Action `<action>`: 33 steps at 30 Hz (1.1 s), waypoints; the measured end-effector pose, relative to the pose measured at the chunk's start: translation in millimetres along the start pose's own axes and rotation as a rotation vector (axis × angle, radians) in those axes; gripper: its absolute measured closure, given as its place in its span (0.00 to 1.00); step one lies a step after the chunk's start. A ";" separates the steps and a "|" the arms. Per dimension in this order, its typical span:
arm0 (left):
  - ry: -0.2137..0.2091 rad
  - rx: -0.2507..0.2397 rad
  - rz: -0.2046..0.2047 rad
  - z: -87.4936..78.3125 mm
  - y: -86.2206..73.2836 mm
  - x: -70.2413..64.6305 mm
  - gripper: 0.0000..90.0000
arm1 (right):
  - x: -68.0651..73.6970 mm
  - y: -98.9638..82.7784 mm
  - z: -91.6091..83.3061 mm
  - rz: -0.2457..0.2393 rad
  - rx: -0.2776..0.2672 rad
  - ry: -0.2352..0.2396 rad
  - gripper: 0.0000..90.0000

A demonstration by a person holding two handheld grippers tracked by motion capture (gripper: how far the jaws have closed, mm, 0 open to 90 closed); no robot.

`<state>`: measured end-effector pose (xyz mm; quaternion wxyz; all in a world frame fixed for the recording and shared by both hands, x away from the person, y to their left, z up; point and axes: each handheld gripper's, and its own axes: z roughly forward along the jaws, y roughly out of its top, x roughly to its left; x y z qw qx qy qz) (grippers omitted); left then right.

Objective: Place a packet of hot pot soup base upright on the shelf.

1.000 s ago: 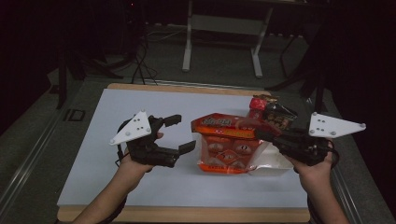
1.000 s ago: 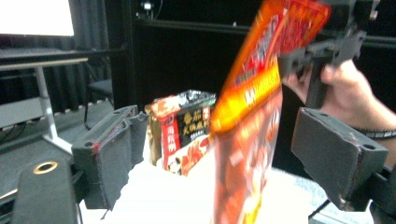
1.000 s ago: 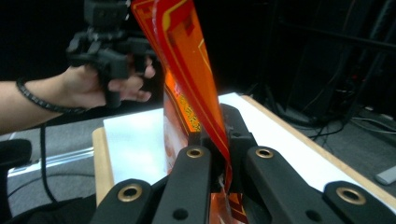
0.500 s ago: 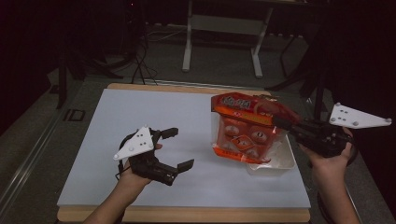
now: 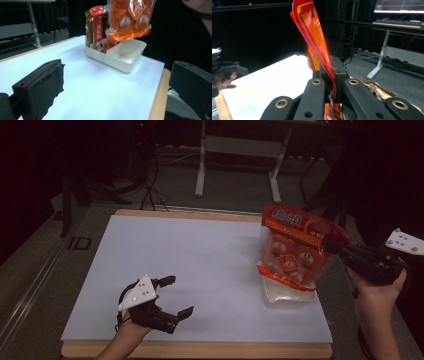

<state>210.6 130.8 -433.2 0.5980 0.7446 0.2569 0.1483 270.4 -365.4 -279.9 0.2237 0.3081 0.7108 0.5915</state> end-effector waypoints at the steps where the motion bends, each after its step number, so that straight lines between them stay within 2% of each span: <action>1: 0.005 0.008 0.006 -0.4 -3.5 -2.0 0.00 | -2.4 -2.2 -1.1 0.009 0.001 -0.008 1.00; 4: 0.002 0.019 0.027 -2.2 -12.6 -8.3 0.00 | -7.4 -9.0 -2.4 0.017 0.014 -0.026 1.00; 8: -0.011 0.017 0.021 -6.2 -23.3 -14.2 0.00 | -15.3 -19.5 -1.6 0.030 0.036 -0.041 1.00; 10: -0.008 0.018 0.011 -8.7 -29.3 -15.8 0.00 | -19.6 -24.9 -0.5 0.041 0.041 -0.041 1.00; 18: -0.003 0.023 -0.070 -16.4 -54.0 -14.2 0.00 | -29.5 -39.9 8.4 0.060 0.067 -0.040 1.00; 23: 0.024 0.027 -0.068 -17.5 -59.6 -11.4 0.00 | -32.0 -45.2 17.5 0.065 0.086 -0.037 1.00; 28: 0.031 0.037 -0.075 -16.3 -63.5 -8.6 0.00 | -30.1 -47.5 24.3 0.056 0.102 -0.034 1.00; 33: 0.033 0.031 -0.097 -16.6 -66.2 -5.4 0.00 | -31.9 -56.1 26.8 0.076 0.109 -0.035 1.00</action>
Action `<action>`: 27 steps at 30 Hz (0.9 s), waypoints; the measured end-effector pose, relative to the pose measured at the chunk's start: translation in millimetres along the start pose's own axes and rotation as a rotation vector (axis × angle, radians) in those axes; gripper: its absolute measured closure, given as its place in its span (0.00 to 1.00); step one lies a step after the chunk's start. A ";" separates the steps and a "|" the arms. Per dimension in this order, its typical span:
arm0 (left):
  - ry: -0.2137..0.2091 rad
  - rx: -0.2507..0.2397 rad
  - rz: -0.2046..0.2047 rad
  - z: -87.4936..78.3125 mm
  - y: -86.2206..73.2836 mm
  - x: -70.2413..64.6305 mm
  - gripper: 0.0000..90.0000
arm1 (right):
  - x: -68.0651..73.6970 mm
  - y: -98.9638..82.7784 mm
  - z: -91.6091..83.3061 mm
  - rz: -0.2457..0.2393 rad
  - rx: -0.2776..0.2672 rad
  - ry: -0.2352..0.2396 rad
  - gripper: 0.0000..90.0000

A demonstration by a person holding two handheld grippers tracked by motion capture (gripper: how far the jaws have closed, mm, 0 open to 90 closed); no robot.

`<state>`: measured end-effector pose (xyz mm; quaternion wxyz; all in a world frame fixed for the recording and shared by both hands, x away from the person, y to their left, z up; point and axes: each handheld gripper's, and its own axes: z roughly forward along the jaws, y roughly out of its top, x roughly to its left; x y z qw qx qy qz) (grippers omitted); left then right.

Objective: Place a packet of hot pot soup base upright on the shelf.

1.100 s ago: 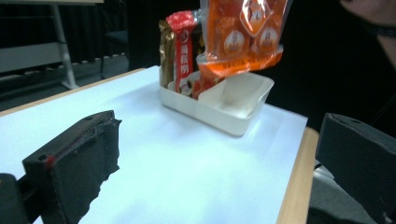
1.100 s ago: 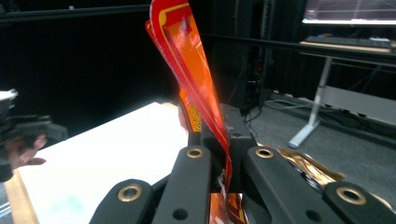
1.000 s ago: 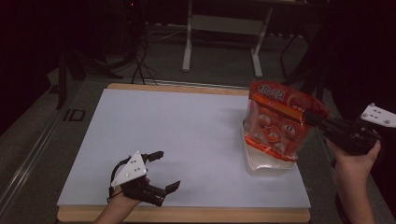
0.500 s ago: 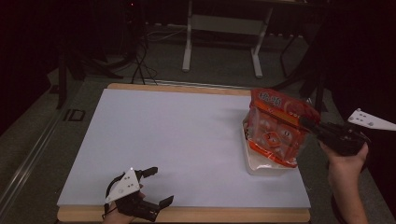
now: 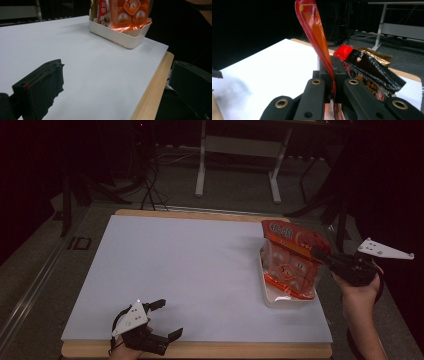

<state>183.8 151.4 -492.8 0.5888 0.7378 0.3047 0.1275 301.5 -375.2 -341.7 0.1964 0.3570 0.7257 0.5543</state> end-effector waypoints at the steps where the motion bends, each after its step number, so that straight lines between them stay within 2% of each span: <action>1: 0.000 -0.002 -0.004 -0.1 -0.1 0.6 0.00 | -2.1 -3.2 -1.4 0.010 -0.004 0.007 1.00; 5: 0.004 0.003 -0.009 0.9 -1.0 2.1 0.00 | -6.2 -9.2 -5.5 0.036 -0.011 0.015 1.00; 9: -0.004 0.013 -0.002 4.0 -2.3 0.7 0.00 | -7.5 -15.4 -9.3 0.045 -0.005 0.017 1.00; 16: -0.008 0.018 -0.014 4.8 -4.0 2.5 0.00 | -11.8 -25.2 -12.1 0.065 0.006 0.015 1.00; 27: -0.003 0.010 -0.017 3.0 -4.2 3.7 0.00 | -16.7 -48.1 -5.1 0.094 0.035 0.003 1.00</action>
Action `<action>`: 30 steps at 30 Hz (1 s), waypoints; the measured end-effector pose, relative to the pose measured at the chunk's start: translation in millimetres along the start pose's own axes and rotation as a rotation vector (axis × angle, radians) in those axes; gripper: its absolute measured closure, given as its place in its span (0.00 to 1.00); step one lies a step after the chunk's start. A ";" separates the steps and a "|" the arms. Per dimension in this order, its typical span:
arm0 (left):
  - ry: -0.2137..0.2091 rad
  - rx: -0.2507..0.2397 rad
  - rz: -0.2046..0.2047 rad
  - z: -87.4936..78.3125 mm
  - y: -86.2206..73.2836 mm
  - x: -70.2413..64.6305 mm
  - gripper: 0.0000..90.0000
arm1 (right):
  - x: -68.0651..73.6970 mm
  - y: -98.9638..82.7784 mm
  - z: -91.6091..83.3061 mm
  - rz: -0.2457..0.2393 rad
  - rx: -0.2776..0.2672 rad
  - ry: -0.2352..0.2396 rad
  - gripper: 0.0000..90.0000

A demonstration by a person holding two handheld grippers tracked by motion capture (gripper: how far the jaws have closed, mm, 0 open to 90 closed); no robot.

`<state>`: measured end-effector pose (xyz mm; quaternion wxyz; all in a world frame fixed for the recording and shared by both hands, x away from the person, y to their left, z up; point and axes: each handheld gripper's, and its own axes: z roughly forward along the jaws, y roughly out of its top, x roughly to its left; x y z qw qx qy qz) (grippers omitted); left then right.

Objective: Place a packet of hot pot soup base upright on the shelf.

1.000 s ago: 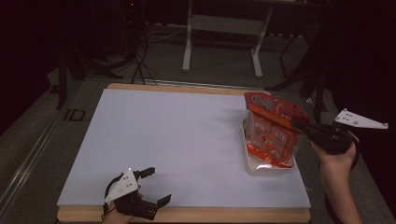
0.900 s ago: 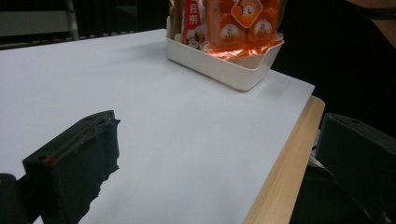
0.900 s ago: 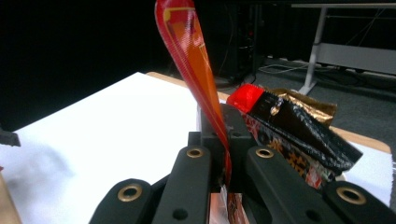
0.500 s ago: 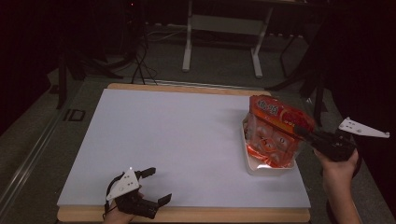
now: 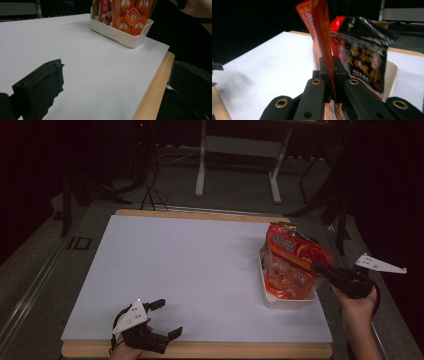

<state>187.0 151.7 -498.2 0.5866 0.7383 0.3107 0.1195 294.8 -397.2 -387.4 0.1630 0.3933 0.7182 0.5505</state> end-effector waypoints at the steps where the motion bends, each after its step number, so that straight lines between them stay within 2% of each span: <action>1: 0.000 -0.003 -0.003 -0.1 -0.3 0.2 0.00 | 0.0 0.0 0.0 0.000 0.000 0.000 1.00; 2: -0.001 -0.002 -0.004 0.0 -0.5 0.3 0.00 | -3.3 -5.3 -2.6 0.019 -0.011 -0.001 1.00; 6: -0.002 0.004 -0.003 1.6 -1.3 -0.4 0.00 | -10.5 -14.0 -8.5 0.046 -0.007 -0.008 1.00; 11: 0.002 0.007 -0.007 2.1 -1.2 0.5 0.00 | -12.3 -18.0 -13.1 0.039 0.003 -0.034 0.99; 14: 0.001 0.004 -0.012 1.9 -1.7 1.4 0.00 | -12.1 -16.0 -13.5 0.048 0.003 -0.042 0.91; 18: -0.001 0.003 -0.020 2.4 -2.2 1.9 0.00 | -7.0 -8.7 -16.7 0.048 -0.033 -0.031 0.85; 19: -0.003 0.005 -0.018 2.6 -2.4 1.6 0.00 | -1.0 -0.7 -18.8 0.022 -0.047 -0.036 0.84; 23: -0.004 0.007 -0.014 2.8 -2.6 0.6 0.00 | 9.7 15.3 -21.3 -0.023 -0.058 -0.057 0.80; 25: -0.008 0.006 -0.022 3.0 -2.9 0.8 0.00 | 13.3 22.6 -22.2 -0.029 -0.076 -0.058 0.69; 27: -0.008 0.007 -0.021 3.0 -3.0 1.0 0.00 | 18.2 30.2 -23.5 -0.020 -0.090 -0.053 0.67; 30: -0.007 0.007 -0.018 3.0 -2.6 1.1 0.00 | 29.8 40.9 -24.2 -0.062 -0.111 -0.049 0.63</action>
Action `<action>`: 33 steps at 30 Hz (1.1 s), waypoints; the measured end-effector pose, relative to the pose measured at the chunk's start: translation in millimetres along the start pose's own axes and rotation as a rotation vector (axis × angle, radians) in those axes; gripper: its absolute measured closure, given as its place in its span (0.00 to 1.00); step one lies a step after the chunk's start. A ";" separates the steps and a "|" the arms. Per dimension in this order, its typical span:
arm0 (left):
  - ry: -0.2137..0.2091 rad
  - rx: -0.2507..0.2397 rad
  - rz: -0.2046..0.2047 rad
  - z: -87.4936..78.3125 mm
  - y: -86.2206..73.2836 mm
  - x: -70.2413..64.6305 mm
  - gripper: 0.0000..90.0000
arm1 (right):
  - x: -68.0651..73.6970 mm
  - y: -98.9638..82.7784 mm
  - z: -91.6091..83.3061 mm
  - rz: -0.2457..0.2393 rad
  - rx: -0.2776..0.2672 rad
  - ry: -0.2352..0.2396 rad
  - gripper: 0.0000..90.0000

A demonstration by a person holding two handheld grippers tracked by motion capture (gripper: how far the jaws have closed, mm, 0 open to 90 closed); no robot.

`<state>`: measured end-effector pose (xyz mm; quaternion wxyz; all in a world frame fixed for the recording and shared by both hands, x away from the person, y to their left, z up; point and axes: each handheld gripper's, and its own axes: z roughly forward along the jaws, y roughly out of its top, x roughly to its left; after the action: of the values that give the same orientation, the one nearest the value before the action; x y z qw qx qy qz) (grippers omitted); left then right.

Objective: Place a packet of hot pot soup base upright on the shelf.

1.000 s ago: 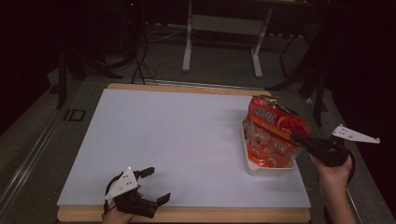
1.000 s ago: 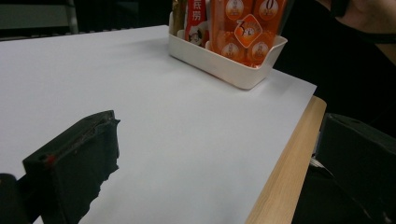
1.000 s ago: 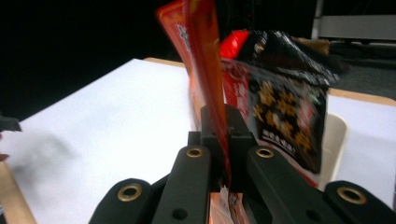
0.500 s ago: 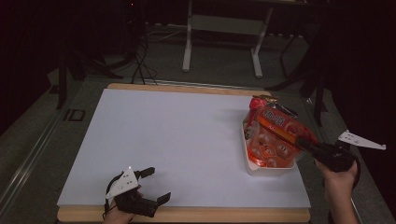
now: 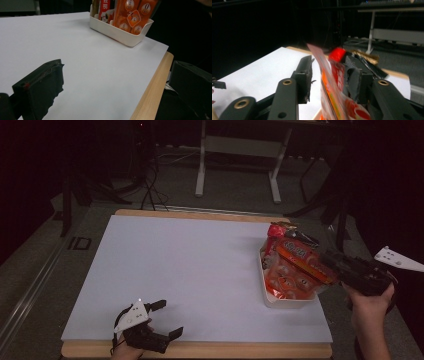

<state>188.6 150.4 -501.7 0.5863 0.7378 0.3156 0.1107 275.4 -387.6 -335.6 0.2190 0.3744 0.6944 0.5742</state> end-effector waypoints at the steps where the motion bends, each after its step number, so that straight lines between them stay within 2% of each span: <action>1: 0.001 0.000 0.000 0.0 0.0 -0.1 0.00 | 3.5 3.7 0.4 -0.011 -0.005 0.007 0.63; 3: 0.003 0.001 0.001 0.1 0.1 -0.3 0.00 | 7.0 7.2 0.9 -0.021 -0.010 0.012 0.62; 6: 0.009 -0.002 0.010 0.0 0.6 -0.9 0.00 | 19.9 17.4 5.5 -0.057 -0.013 0.042 0.58; 8: 0.011 0.000 0.019 -0.1 1.3 -1.4 0.00 | 24.9 19.0 9.3 -0.057 -0.015 0.071 0.51; 9: 0.011 0.000 0.019 -0.1 1.3 -1.4 0.00 | 24.9 19.0 9.3 -0.057 -0.015 0.071 0.51; 11: 0.010 -0.002 0.016 -0.2 1.2 -1.0 0.00 | 32.2 16.6 16.9 -0.057 -0.016 0.107 0.41; 16: 0.008 0.000 0.014 0.6 0.9 -0.5 0.00 | 44.4 7.3 31.1 -0.048 -0.002 0.168 0.23; 17: 0.008 0.000 0.014 0.6 0.9 -0.5 0.00 | 44.4 7.3 31.1 -0.048 -0.002 0.168 0.23; 18: 0.004 0.001 0.014 0.7 0.9 -0.8 0.00 | 49.6 1.9 36.1 -0.053 0.003 0.185 0.16; 25: 0.005 -0.002 0.012 0.9 1.0 -0.4 0.00 | 62.6 -19.0 49.3 -0.066 0.022 0.219 0.14; 26: 0.007 -0.001 0.012 1.1 0.9 -0.3 0.00 | 67.1 -25.5 54.2 -0.077 0.033 0.241 0.14; 29: 0.006 -0.001 0.012 1.2 0.9 -0.2 0.00 | 73.9 -33.2 61.0 -0.084 0.064 0.264 0.14; 32: 0.006 -0.002 0.009 1.0 0.9 0.3 0.00 | 77.4 -38.4 65.1 -0.082 0.067 0.282 0.14; 33: 0.007 -0.002 0.009 0.7 0.7 0.4 0.00 | 81.8 -45.4 70.8 -0.090 0.089 0.301 0.14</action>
<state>189.6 149.9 -501.3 0.5855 0.7382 0.3142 0.1161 264.1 -282.4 -386.3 0.1211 0.2621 0.7601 0.5822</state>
